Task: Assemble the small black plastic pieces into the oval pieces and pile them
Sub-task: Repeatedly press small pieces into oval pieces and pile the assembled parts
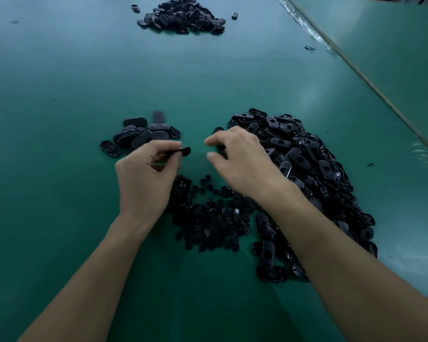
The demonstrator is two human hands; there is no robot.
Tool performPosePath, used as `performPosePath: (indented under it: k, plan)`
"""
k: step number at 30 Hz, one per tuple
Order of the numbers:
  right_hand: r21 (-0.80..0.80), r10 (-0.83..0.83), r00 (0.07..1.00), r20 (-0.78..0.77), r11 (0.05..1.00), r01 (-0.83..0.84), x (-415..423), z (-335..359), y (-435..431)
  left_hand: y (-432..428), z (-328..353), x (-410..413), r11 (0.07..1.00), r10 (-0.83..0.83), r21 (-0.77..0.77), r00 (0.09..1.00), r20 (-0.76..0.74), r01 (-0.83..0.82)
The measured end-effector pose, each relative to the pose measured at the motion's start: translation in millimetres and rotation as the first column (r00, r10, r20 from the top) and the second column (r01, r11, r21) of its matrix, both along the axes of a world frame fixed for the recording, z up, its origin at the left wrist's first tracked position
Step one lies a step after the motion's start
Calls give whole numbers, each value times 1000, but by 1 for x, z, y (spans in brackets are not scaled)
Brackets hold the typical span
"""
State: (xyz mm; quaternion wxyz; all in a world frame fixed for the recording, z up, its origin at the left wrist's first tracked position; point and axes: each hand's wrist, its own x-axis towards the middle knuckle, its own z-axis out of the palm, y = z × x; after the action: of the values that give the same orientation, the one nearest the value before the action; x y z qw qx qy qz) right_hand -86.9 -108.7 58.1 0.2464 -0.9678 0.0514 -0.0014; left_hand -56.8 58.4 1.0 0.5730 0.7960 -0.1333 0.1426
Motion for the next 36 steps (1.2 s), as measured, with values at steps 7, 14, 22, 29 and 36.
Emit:
performPosePath:
  k: [7, 14, 22, 29, 36]
  plan:
    - [-353, -165, 972, -167, 931, 97, -4, -11, -18, 21, -2, 13, 939, 234, 256, 972, 16, -230]
    - [-287, -130, 989, -69, 952, 105, -3, -12, -23, 22, -1, 13, 892, 306, 350, 952, 1, -287]
    - [-237, -168, 983, 68, 955, 180, -2, -12, -22, 21, -1, 14, 884, 318, 381, 945, -69, -270]
    - [-135, -251, 953, 169, 952, 275, -2, -8, -19, 16, -3, 12, 946, 155, 269, 982, 109, -180]
    - [161, -175, 956, 236, 977, 140, -1, 0, -8, -1, -3, -2, 991, -98, 99, 992, 78, 90]
